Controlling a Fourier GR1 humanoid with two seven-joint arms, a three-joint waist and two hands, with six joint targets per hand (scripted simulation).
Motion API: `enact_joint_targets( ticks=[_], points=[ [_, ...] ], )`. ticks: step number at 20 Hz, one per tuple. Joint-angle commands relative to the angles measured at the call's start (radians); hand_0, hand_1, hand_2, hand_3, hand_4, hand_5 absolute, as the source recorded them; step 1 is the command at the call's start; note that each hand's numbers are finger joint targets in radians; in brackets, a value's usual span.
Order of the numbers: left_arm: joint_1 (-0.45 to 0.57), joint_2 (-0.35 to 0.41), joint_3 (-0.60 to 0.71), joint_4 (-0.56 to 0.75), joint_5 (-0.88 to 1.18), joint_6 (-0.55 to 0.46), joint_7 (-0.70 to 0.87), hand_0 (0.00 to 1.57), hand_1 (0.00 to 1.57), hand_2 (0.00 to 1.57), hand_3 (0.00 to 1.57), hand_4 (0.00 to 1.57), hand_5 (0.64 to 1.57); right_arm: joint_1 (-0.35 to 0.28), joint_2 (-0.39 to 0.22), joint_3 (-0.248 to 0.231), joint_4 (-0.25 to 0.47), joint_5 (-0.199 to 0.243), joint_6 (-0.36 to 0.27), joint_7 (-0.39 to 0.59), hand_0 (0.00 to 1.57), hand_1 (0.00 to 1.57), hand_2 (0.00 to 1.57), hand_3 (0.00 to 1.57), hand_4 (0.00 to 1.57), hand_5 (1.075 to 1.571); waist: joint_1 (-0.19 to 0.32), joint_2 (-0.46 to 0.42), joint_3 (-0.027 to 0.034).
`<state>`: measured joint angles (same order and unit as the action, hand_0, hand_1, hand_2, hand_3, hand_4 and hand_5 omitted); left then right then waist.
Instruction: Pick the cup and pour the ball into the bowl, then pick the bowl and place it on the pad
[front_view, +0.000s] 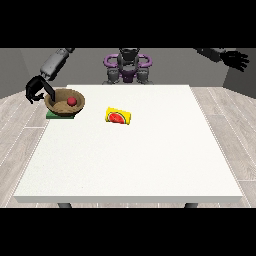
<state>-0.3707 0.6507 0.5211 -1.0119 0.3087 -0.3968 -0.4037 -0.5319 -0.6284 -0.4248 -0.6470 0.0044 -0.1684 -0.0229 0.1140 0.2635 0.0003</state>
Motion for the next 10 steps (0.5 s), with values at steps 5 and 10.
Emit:
enact_joint_targets(
  ticks=[5,10],
  points=[
    [-0.009,-0.004,-0.015,-0.024,0.007,0.002,0.012,0.0,0.0,0.0,0.0,1.18,1.549,-0.093,-0.002,0.0,0.087,-0.015,0.029,0.014,0.0,0.0,0.36,0.44,0.0,1.412,0.022,0.011,0.0003],
    [-0.032,-0.157,-0.16,-0.193,-0.014,0.087,0.187,0.0,0.0,0.0,0.0,0.9,1.559,-0.085,-0.012,0.057,0.13,0.04,0.041,0.086,0.0,0.0,0.0,0.0,0.0,1.359,0.009,-0.162,0.0026]
  ],
)
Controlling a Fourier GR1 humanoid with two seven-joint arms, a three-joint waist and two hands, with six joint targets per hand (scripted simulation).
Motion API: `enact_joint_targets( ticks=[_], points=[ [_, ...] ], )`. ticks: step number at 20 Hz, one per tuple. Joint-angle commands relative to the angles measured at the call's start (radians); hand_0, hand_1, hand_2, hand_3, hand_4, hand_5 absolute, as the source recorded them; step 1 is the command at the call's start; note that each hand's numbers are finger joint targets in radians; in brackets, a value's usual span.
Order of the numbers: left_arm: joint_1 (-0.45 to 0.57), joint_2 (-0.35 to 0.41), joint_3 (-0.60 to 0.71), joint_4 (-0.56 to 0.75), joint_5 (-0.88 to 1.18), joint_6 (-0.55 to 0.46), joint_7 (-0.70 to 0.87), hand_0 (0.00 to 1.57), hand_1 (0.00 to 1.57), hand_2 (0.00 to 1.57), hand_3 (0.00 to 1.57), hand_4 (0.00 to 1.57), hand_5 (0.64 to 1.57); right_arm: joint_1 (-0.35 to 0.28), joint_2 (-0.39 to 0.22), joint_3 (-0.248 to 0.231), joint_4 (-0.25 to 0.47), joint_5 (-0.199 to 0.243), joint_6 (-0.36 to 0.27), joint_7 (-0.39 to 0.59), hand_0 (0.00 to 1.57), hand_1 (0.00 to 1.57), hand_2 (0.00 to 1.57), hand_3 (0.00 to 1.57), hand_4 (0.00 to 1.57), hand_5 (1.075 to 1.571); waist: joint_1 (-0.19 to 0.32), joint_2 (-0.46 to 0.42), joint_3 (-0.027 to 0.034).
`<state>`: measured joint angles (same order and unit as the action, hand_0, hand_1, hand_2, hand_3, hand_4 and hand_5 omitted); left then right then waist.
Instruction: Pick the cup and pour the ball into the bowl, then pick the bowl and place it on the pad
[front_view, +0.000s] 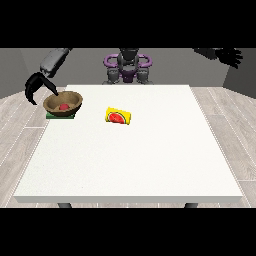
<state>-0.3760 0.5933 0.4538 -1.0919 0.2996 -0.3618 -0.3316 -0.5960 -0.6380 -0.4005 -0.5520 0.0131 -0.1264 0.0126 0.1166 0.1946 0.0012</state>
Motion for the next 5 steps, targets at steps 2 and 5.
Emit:
enact_joint_targets(
  ticks=[2,5],
  points=[
    [0.015,-0.148,-0.146,-0.136,-0.047,0.091,0.158,0.0,0.0,0.0,0.0,0.9,1.559,-0.04,-0.039,0.035,0.02,0.028,0.034,0.091,0.0,0.0,0.0,0.0,0.0,1.356,0.019,-0.175,0.0005],
    [0.06,-0.127,-0.128,-0.012,-0.073,0.084,0.142,0.0,0.0,0.0,0.0,0.9,1.559,-0.109,0.054,0.081,-0.086,0.003,0.103,0.151,0.0,0.0,0.0,0.0,0.48,1.434,-0.053,-0.297,-0.0036]
  ],
)
